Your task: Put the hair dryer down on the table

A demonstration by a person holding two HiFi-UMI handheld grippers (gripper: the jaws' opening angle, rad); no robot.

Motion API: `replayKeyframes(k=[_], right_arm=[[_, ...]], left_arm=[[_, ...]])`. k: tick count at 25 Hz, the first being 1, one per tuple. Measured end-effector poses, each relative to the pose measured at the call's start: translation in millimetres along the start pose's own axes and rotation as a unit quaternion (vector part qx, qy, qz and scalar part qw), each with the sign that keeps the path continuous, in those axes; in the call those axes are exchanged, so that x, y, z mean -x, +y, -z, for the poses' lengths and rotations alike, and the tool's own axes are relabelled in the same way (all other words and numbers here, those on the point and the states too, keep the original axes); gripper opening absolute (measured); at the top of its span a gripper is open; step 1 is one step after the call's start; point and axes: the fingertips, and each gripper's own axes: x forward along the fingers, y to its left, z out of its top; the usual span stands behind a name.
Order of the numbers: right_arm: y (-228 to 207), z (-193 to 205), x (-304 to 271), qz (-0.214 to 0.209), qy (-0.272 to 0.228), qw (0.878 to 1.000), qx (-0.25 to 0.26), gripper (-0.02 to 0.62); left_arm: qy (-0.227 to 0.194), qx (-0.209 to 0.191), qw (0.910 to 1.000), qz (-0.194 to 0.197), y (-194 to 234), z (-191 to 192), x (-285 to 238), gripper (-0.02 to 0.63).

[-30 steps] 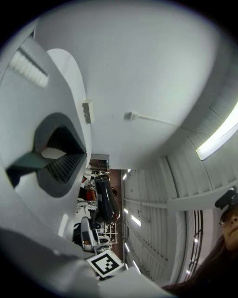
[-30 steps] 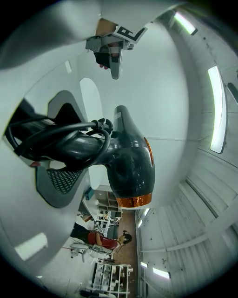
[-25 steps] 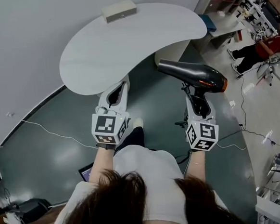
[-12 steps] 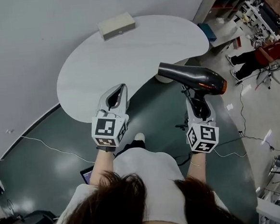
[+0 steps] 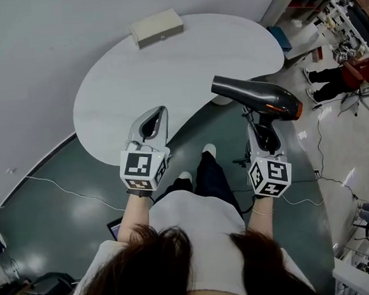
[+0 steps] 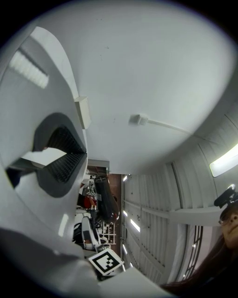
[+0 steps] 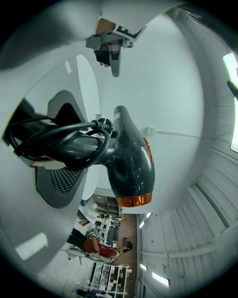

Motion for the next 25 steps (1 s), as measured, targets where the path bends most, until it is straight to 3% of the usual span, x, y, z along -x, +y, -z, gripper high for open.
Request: replayKeyframes(k=[8,17,20,25], right_arm=[[-9.5,-10.4,-64.8,-0.023,-0.002,1.0,0.012,0.234],[-28.0,-55.0,-189.9,-0.11,-0.003,0.993,0.036,0.233],[-33.1,-71.4,-229.1,-0.149,-0.004,0.988,0.048,0.234],[-29.2,-98.5,-297.9,-0.23,-0.01,0.97,0.074,0.233]], left_arm=[[-0.006,0.002,0.9996,-0.027,22.6,1.2,-40.7,0.055],[-0.013,0.014,0.9935,-0.112,53.0,-22.2,-117.6,0.055],[-0.015,0.015,0.9887,-0.148,58.0,-31.6,-138.3,0.055],[-0.022,0.022,0.9726,-0.23,70.5,-40.6,-161.8,0.055]])
